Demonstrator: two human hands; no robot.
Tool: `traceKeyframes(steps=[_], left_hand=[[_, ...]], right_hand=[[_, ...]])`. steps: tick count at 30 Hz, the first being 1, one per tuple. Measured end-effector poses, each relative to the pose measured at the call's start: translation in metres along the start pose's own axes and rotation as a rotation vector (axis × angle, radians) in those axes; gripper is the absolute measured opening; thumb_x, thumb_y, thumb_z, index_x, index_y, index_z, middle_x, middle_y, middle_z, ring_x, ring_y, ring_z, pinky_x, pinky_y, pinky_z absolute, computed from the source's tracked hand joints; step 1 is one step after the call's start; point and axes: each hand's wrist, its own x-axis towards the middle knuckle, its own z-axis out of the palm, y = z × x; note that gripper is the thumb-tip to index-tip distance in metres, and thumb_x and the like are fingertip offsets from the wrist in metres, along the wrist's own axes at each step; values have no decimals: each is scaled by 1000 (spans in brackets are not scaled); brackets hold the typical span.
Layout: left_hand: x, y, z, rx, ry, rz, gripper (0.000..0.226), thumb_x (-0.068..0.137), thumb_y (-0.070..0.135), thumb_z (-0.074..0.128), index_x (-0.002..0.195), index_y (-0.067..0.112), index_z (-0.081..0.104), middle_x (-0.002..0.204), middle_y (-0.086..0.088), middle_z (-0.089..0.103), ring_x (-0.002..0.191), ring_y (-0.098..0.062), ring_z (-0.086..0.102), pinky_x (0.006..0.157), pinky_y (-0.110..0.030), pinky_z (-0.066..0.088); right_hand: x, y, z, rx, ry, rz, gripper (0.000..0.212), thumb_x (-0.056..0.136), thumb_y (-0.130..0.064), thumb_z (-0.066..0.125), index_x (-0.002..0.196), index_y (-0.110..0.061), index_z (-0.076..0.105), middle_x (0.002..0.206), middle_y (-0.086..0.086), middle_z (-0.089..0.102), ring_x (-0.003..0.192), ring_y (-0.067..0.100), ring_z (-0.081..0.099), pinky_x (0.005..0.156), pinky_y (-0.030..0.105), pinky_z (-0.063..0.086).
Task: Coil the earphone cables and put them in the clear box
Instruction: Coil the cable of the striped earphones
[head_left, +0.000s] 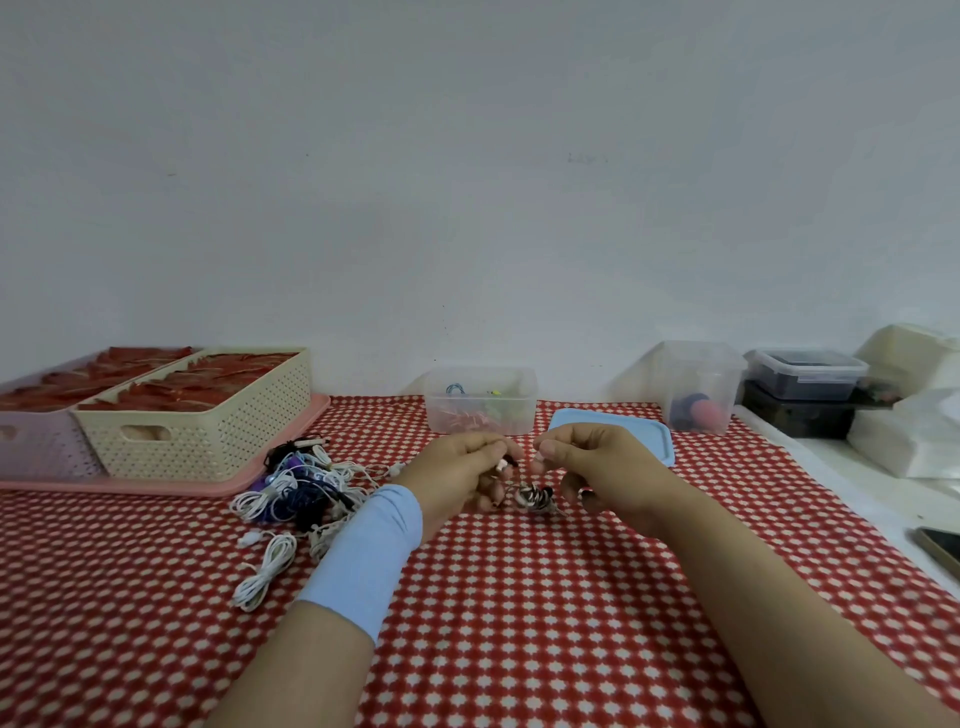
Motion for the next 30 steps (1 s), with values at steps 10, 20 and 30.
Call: traceKeyframes(steps=[10,20,30], left_hand=[[4,-12,2,-88,136,40,12,92,11,66,102,8,72,82,-6,70,66,-15,65,57,-24,53],[4,-15,15,-62,100,184,15,93,13,65,102,18,75,95,-5,75,64,-14,64,47,-21,45],[7,-20,13,-91,67,175,17,94,19,63,102,11,76,83,-8,71,61,-11,60,49,-21,45]], right_hand=[[0,-3,-1,127,66,18,15,96,-17,65,105,-11,76,97,5,78,53,11,51,43,19,34],[0,-4,4,258,-30,11,19,97,-17,63,107,-8,76,77,-1,67,56,10,48,43,19,28],[-3,-6,5,258,-66,19,18,96,-16,63,104,-12,79,87,4,70,56,11,49,43,18,28]])
